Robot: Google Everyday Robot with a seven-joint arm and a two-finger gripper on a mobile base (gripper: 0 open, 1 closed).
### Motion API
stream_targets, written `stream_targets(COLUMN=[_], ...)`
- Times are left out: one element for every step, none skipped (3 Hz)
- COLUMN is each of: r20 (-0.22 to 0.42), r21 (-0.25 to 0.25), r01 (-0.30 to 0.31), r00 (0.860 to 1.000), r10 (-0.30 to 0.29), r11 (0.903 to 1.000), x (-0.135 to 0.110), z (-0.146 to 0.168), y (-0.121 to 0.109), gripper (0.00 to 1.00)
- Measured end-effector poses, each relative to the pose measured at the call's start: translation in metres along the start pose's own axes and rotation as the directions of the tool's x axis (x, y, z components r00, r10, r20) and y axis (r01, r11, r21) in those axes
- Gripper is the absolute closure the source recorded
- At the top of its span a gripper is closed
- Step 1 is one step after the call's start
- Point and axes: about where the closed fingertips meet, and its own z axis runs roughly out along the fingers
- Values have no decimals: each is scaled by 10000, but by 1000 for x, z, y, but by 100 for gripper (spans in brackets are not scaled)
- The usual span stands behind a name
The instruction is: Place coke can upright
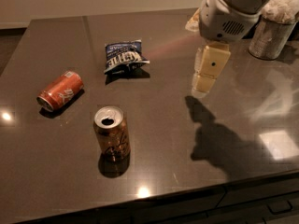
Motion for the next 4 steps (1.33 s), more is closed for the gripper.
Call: stream_targets(r20=[419,611,866,1155], r21=[-274,-648,-917,-1199], r01=[1195,2425,3400,4348], r00=[9921,9692,9391,8990], r10=[-1183,-2387,-3326,-4225], r11=[9925,9680,9360,8925], x=[-52,-101,-141,-183], z=[32,70,98,127], y=[-23,-37,-44,-42], gripper=[0,0,0,0])
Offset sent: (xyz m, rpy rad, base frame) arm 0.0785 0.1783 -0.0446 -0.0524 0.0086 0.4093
